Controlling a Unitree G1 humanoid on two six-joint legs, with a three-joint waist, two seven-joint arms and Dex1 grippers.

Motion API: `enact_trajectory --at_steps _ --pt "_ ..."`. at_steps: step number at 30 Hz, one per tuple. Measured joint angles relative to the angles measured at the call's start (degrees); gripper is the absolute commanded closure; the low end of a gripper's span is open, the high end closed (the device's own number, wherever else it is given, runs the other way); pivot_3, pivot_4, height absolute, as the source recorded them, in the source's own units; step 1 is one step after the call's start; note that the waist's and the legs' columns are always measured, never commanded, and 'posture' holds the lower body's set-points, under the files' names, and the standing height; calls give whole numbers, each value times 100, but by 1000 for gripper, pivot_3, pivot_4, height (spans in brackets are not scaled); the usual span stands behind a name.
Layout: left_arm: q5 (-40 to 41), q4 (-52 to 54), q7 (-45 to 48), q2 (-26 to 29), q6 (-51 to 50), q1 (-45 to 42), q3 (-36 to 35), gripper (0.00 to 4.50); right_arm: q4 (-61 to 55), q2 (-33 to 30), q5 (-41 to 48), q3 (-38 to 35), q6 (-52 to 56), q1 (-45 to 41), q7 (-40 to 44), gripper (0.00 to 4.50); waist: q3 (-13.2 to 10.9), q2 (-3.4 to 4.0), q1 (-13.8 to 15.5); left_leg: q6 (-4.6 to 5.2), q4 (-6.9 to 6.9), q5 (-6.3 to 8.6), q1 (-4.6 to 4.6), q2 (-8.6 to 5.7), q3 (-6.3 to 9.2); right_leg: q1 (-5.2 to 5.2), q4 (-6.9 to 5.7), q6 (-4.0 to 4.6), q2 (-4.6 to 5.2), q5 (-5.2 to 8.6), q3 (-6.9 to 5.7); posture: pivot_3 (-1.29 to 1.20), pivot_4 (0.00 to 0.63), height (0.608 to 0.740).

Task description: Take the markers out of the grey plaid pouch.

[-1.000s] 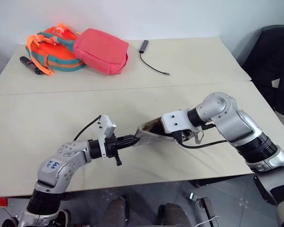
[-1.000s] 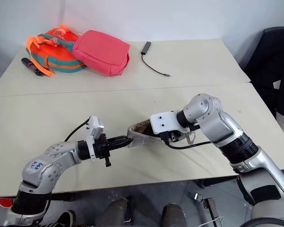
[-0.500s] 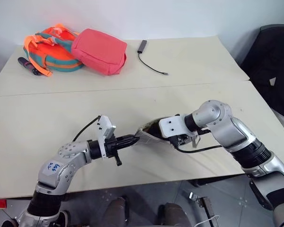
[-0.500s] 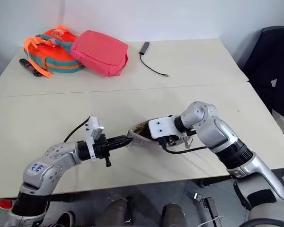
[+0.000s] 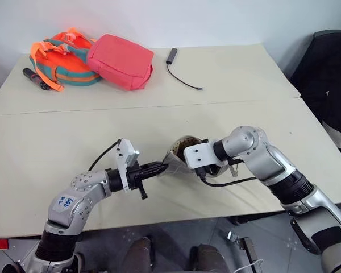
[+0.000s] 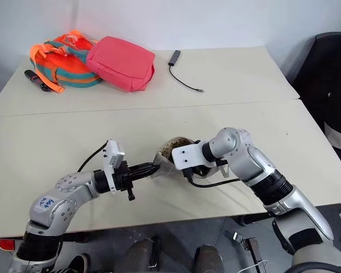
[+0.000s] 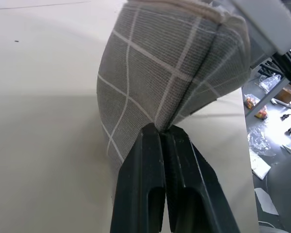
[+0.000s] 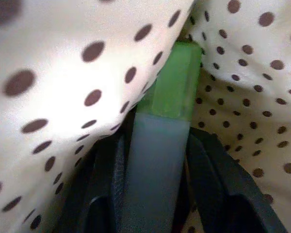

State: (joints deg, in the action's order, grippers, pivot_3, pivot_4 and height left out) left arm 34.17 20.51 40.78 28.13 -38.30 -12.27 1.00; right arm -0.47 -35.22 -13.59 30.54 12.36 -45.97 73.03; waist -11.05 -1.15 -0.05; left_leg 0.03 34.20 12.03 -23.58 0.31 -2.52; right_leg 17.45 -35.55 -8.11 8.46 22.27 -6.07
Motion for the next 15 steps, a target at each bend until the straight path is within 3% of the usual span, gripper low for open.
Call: enact_trajectory --at_steps 3,7,15 --pt "-16 28 10 12 4 11 11 4500 -2 -2 -1 7 4 12 7 2589 0 0 -3 0 0 0 0 0 0 0 0 0 0 0 0 0 150 740" --pt "-63 101 27 22 10 44 20 4500 -11 0 24 -38 50 11 12 3386 0 0 -1 0 0 0 0 0 0 0 0 0 0 0 0 0 150 740" --pt "-92 124 61 23 96 58 17 4500 -39 -10 151 -196 156 -30 58 3390 0 0 1 0 0 0 -1 0 0 0 1 0 0 0 0 0 150 740"
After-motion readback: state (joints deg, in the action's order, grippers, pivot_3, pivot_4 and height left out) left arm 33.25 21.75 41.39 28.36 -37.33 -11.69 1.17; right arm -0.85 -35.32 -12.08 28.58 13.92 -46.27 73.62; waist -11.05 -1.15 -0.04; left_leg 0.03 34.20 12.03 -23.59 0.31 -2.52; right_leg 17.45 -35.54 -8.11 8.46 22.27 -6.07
